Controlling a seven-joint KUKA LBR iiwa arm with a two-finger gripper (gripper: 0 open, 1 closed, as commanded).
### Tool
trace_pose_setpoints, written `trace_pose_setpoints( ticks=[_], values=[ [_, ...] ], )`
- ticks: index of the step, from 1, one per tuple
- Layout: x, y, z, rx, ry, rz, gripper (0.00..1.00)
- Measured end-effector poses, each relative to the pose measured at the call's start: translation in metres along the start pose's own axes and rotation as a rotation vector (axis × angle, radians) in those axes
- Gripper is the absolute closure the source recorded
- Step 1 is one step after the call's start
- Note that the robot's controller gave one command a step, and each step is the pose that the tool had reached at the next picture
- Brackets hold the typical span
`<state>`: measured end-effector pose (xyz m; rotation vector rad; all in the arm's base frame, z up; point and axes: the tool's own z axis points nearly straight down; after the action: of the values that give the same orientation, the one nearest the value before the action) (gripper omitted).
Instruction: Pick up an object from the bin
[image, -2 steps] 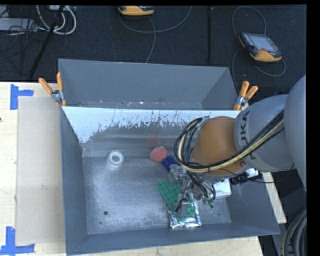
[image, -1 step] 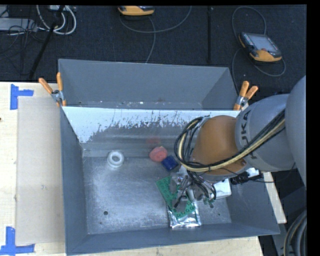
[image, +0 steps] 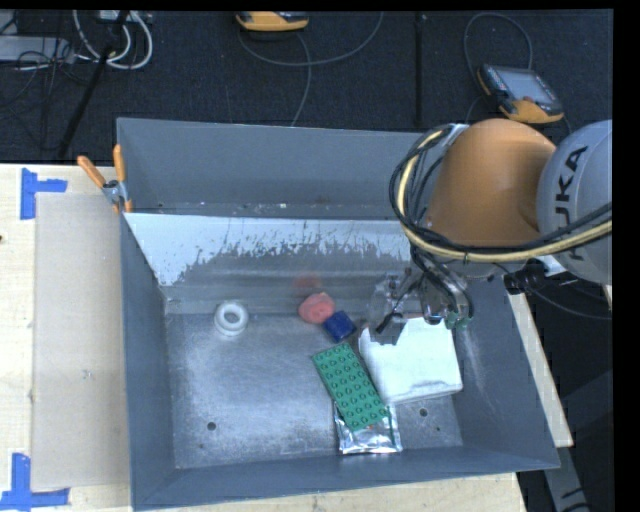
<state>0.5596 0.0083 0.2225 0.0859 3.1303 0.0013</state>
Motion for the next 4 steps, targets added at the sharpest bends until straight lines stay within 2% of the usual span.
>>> trace_pose_setpoints(
  ticks=[1,4],
  values=[
    [0.0022,-0.0001,0.0045,0.001,0.009,0.000,1.00],
    [0.0022,-0.0001,0.0045,0.001,0.009,-0.001,1.00]
  ],
)
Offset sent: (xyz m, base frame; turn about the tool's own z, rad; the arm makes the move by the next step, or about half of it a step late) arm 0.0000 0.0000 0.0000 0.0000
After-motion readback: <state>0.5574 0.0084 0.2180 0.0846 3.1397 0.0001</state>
